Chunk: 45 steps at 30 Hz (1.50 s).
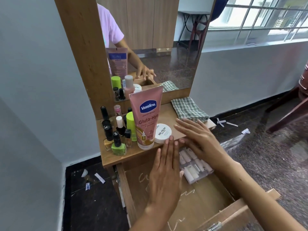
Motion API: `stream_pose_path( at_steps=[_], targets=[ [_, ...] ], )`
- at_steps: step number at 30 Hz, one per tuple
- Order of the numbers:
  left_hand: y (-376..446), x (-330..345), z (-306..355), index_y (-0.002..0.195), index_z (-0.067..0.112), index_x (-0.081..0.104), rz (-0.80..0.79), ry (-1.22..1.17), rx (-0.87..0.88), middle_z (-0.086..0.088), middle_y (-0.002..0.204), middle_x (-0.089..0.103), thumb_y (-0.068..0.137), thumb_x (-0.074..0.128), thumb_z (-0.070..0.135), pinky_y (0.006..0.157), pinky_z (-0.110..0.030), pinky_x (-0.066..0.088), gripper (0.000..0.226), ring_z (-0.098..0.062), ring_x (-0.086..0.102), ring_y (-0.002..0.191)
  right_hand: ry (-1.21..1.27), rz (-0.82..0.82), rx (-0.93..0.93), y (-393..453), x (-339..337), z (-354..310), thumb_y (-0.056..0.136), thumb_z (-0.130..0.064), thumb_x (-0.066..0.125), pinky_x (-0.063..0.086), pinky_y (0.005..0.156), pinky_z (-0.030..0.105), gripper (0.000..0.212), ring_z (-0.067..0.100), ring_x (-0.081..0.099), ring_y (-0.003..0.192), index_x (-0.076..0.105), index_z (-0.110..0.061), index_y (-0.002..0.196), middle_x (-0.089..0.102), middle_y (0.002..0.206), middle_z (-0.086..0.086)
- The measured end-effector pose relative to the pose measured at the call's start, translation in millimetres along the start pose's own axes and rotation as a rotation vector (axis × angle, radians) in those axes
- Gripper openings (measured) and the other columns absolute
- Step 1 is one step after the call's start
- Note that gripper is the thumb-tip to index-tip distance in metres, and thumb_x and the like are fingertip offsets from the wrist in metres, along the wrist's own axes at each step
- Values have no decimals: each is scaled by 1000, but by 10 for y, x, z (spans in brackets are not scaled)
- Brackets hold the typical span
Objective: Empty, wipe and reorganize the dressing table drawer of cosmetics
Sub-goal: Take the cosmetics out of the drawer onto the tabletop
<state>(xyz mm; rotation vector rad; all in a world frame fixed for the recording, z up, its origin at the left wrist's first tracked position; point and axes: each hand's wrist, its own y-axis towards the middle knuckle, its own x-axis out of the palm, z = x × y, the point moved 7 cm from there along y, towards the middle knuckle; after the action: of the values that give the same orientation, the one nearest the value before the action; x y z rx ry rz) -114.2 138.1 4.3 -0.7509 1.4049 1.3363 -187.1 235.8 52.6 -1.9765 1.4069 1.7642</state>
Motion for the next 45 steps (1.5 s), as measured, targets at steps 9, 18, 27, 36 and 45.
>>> stream_pose_path(
  at_steps=[9,18,27,36,45],
  targets=[
    [-178,410,145,147,11,2,-378,-22,336,-5,154,-9,99,28,31,110,-32,-13,59,-15,-10,141,-344,-561,18,-678,324,366,78,-27,73,49,92,33,55,18,53,123,57,-26,131,45,144,-5],
    [-142,541,78,147,14,10,-404,-81,315,-3,156,2,98,32,30,112,-31,-6,56,-13,-1,142,-447,-661,-146,-655,600,437,62,-30,81,50,91,38,71,23,58,117,58,-19,128,57,133,4],
    [70,504,314,134,10,46,-170,-146,316,-5,138,47,76,70,39,107,-33,28,69,-14,43,128,-299,-420,-149,-856,407,526,84,-23,64,30,108,42,35,13,58,118,67,-17,118,64,124,-2],
    [192,495,537,99,4,71,-74,-168,364,-6,93,72,52,85,16,75,-21,53,51,-11,68,86,-283,-415,-48,-906,310,511,98,-44,27,22,114,44,49,8,46,129,60,-22,127,57,133,-4],
    [193,136,501,100,0,69,100,-184,351,-12,94,71,73,40,6,78,-26,53,40,-18,68,86,-328,-75,-148,-801,33,234,98,-31,36,25,111,40,43,19,67,103,70,-7,109,71,109,5]
  ],
)
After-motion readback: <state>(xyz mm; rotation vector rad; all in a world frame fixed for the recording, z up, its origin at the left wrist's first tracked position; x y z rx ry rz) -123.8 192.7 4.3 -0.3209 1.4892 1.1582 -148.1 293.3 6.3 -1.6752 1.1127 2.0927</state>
